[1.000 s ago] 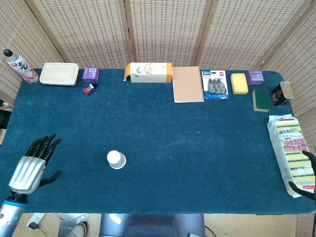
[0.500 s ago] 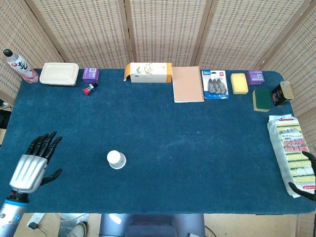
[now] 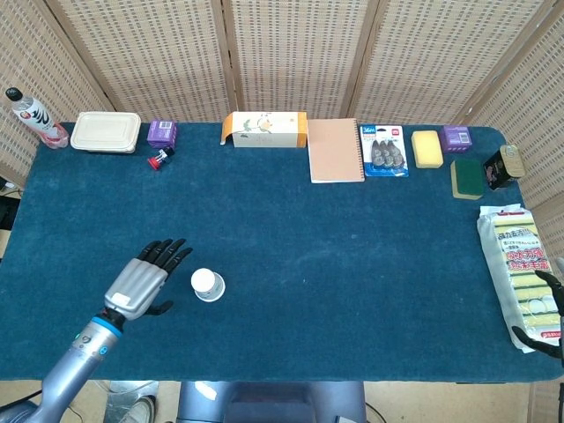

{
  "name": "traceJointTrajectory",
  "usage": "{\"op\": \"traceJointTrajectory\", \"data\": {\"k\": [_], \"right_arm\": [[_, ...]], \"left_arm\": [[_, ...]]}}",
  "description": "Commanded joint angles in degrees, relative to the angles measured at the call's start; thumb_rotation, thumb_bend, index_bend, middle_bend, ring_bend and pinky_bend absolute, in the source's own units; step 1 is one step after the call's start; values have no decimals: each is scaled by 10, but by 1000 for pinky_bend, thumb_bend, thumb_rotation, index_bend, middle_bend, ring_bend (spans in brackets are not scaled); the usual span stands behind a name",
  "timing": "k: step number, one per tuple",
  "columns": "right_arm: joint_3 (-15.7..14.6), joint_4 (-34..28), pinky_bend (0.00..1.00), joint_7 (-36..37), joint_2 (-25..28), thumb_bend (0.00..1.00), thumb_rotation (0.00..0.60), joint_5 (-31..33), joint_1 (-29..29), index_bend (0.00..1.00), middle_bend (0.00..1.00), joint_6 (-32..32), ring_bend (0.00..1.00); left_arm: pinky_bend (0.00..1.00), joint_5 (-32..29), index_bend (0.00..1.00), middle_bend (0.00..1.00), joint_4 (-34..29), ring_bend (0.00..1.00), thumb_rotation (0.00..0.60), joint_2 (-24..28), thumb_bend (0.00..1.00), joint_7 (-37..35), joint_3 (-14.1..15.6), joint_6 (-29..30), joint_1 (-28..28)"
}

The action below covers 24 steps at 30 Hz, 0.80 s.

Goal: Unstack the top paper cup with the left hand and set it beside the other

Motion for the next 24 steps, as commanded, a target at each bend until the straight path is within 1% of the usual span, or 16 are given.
{"op": "traceJointTrajectory", "data": {"k": [1,6,10,15,17,20,24], "right_arm": [[1,2,0,10,3,103,600,3,-1,164,24,-1,5],[4,6,0,28,6,103,600,8,-1,164,24,-2,5],[4,8,0,36,8,103,600,8,-2,164,23,-2,5],[5,9,0,41,9,103,600,11,-2,161,23,-4,5],[5,9,0,43,9,102,600,11,-1,161,22,-4,5],[5,10,0,44,9,102,600,9,-1,161,22,-4,4],[3,9,0,43,8,103,600,7,0,160,22,-6,5]], "left_arm": [[73,-91,0,0,1,0,600,-52,203,62,-17,-33,-54],[73,-153,0,0,2,0,600,-76,203,105,-13,-18,-81],[73,-183,0,0,6,0,600,-91,203,119,-9,-11,-99],[73,-205,2,0,6,0,600,-101,204,128,-4,4,-114],[73,-210,24,0,6,0,600,-103,213,131,-2,13,-119],[73,-217,87,0,6,0,600,-105,229,134,4,24,-123],[73,-232,123,0,6,0,600,-105,240,135,10,31,-130]]}}
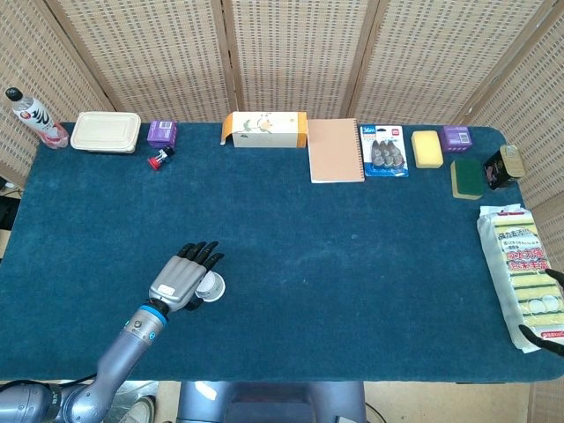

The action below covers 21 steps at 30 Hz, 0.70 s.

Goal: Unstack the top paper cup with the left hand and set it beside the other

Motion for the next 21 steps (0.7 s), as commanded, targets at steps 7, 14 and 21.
{"op": "traceJointTrajectory", "data": {"k": [7,14,21], "right_arm": [[0,2,0,3,0,102,600,0,2,160,22,-4,5],[-1,4,0,4,-1,102,600,-2,3,160,22,-4,5],[-1,4,0,5,-2,102,600,-2,4,159,22,-5,4]], "left_arm": [[73,-25,193,0,-1,0,600,-1,259,5,9,15,-19],[73,-34,252,0,-3,0,600,-3,270,6,15,25,-30],[73,-36,322,0,-8,0,600,2,274,-1,18,34,-35]]}}
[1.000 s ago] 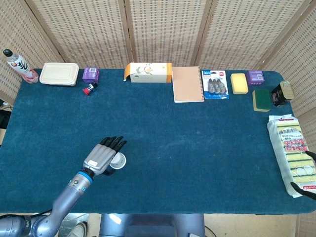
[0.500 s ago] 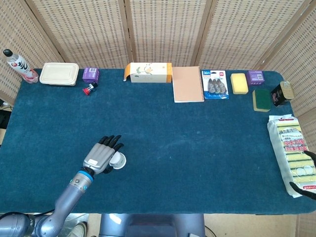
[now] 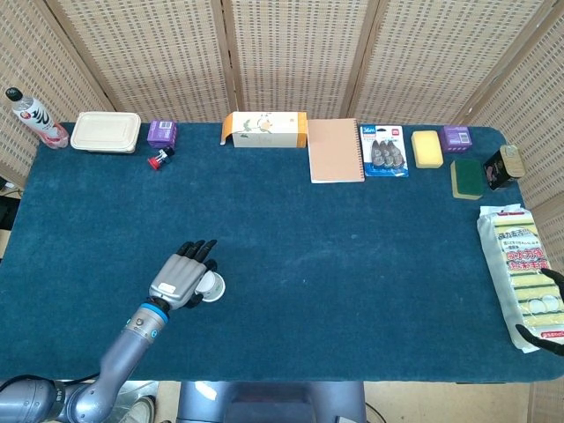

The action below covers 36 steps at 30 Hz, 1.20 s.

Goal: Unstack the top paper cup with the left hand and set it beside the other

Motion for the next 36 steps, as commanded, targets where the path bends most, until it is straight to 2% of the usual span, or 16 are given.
{"op": "traceJointTrajectory", "data": {"k": [1,11,18,24,28,32,36], "right_arm": [[0,0,0,0,0,102,600,0,0,159,22,0,4],[0,-1,0,1,1,102,600,1,0,157,22,0,4],[0,-1,0,3,1,103,600,2,0,157,22,0,5],[0,-1,0,5,2,102,600,3,-1,157,22,1,5],[0,-1,0,3,1,102,600,3,-1,157,22,1,5],[-1,-3,0,-1,1,102,600,1,-1,157,22,1,5],[-2,-5,0,-6,-1,103,600,-1,0,157,22,1,5]], "left_arm": [[73,0,327,0,-1,0,600,2,273,-3,1,3,-1],[73,14,346,0,-30,0,600,30,274,-15,3,22,-3],[73,28,346,0,-73,0,600,67,274,-23,1,40,1],[72,64,346,0,-133,0,600,133,274,-54,-4,57,15],[73,88,346,0,-161,0,600,183,274,-102,-16,56,26],[73,102,347,0,-172,0,600,234,273,-157,-28,50,38],[73,110,346,0,-151,0,600,262,274,-195,-22,28,49]]}}
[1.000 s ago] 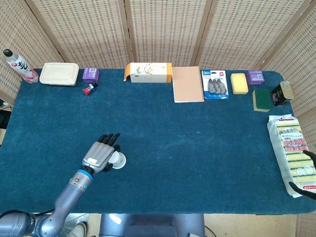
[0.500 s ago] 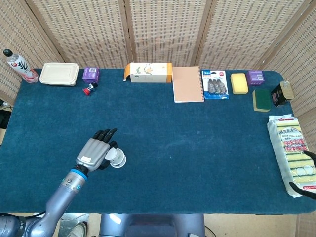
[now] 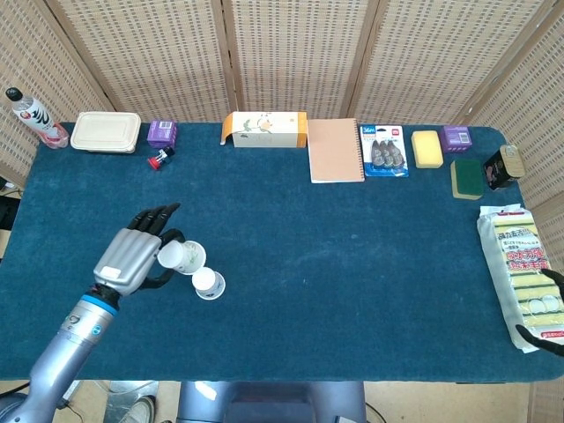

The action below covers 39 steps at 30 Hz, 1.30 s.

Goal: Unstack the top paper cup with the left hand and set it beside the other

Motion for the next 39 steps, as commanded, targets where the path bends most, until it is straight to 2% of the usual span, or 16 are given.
{"op": "traceJointTrajectory", "data": {"k": [1,8,12,18,24,39], "right_arm": [[-1,-1,0,-2,0,103,600,-1,0,157,22,-1,5],[-3,-3,0,-5,-1,103,600,-4,1,157,21,-1,5],[-4,-5,0,-11,-2,103,600,-5,3,157,22,-4,5],[-5,-6,0,-12,-2,102,600,-6,2,157,22,-4,5],[-4,-4,0,-8,-2,102,600,-2,4,157,22,-8,5],[-4,-3,0,8,2,102,600,-2,2,157,21,-6,5]], "left_arm": [[73,10,346,0,17,0,600,21,273,-35,3,-23,13],[73,15,346,0,116,0,600,-12,273,-104,29,-74,30],[73,13,346,0,171,0,600,-54,273,-109,42,-99,29],[73,13,346,0,211,0,600,-103,272,-104,46,-115,24],[73,0,347,0,226,0,600,-131,273,-79,46,-111,19],[73,-32,346,0,225,0,600,-155,273,-25,41,-96,5]]}}
